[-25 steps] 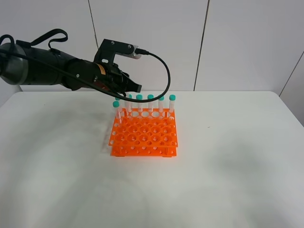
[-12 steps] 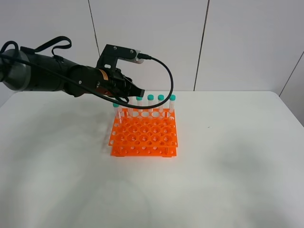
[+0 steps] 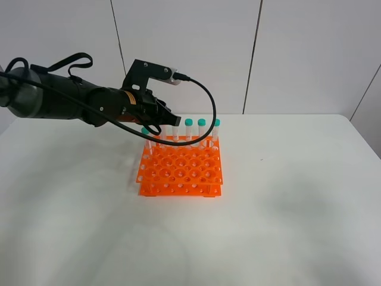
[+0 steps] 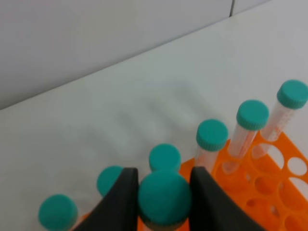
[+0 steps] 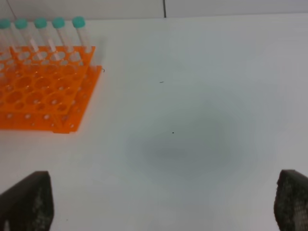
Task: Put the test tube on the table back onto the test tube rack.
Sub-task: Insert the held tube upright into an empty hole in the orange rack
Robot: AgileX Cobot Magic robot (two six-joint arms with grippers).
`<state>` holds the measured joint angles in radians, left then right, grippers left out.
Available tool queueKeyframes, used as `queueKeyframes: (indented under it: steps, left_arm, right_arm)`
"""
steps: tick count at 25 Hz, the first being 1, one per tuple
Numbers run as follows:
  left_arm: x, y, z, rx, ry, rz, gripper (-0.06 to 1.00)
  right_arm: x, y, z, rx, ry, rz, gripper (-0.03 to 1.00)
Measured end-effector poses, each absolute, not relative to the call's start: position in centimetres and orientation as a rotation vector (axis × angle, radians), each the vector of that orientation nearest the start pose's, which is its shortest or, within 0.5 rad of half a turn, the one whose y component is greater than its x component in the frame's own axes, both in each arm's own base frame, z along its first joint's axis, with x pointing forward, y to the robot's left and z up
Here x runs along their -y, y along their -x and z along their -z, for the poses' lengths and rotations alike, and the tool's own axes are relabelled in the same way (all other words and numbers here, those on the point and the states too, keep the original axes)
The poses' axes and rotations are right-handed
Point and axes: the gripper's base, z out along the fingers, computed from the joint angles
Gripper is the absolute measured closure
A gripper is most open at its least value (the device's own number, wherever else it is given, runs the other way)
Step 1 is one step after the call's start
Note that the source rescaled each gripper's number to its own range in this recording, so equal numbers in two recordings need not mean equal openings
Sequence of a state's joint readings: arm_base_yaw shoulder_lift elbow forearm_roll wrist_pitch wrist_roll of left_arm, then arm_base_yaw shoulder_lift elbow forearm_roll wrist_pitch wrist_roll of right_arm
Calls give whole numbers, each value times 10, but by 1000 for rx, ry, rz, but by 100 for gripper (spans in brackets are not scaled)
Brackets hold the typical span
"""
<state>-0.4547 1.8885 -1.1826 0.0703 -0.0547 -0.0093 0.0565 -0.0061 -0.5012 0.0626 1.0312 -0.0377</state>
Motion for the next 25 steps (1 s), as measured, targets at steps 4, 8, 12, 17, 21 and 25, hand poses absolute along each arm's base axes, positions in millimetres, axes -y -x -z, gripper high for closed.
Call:
queueKeyframes:
  steps: [4, 8, 12, 17, 21, 25]
  left_arm:
    - [183, -377, -197, -2086, -560, 225, 94]
    - [181, -379, -196, -2090, -553, 220, 94]
    - [178, -380, -196, -2091, -545, 216, 94]
    - [178, -380, -196, -2091, -545, 216, 94]
    - [178, -380, -196, -2099, -519, 228, 94]
    - [178, -380, -196, -2102, -508, 233, 94]
  right_arm:
    - [-5, 5, -280, -2005, 97, -88, -3]
    - [-5, 5, -280, -2005, 97, -88, -3]
    - [-5, 5, -280, -2005, 97, -89, -3]
    - [-5, 5, -280, -2005, 97, -89, -3]
    - [-5, 5, -280, -2005, 97, -89, -3]
    - [-5, 5, -280, -2005, 97, -89, -3]
